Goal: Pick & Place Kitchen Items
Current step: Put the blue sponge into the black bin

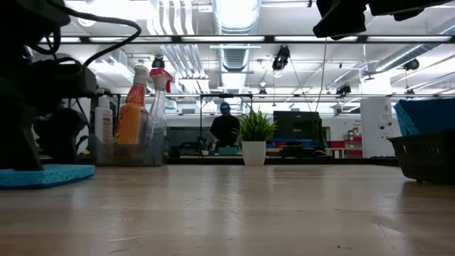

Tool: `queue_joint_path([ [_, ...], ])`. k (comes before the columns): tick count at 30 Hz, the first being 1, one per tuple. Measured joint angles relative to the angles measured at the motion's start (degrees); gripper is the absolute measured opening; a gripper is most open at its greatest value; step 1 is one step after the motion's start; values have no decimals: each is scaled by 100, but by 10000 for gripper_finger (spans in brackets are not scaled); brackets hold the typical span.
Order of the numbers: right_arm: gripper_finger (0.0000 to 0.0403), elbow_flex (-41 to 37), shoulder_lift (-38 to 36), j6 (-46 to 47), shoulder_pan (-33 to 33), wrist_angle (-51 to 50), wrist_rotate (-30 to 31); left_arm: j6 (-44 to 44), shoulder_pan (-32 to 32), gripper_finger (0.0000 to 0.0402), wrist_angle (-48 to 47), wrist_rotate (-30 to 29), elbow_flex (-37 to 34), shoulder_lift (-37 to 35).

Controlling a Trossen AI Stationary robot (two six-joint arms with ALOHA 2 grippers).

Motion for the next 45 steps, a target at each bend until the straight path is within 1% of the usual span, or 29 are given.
queue_joint_path([
  [2,290,0,0,0,0,-1,0,0,5,388,11,126,83,96],
  [4,290,0,0,0,0,2,0,4,5,371,-37,233,161,138],
  [8,290,0,0,0,0,-3,0,46,1,314,-78,537,287,138],
  [13,290,0,0,0,0,-5,0,48,1,220,-114,584,357,138],
  [19,290,-23,0,-2,0,-4,0,46,1,98,-201,564,357,138],
  [22,290,-41,0,0,-2,-1,0,44,-1,31,-209,562,357,138],
  [23,290,-44,0,-1,-2,-2,0,42,1,16,-209,562,357,138],
  [30,290,-48,0,-1,-2,2,0,24,-1,2,-105,529,357,129],
  [35,290,-60,0,-23,-2,93,9,26,-1,1,251,240,357,2],
  [40,290,-103,43,-409,-8,858,39,66,-3,0,550,-263,357,-348],
  [45,290,-185,431,-1144,-46,2528,66,370,-10,0,753,-987,357,-805],
])
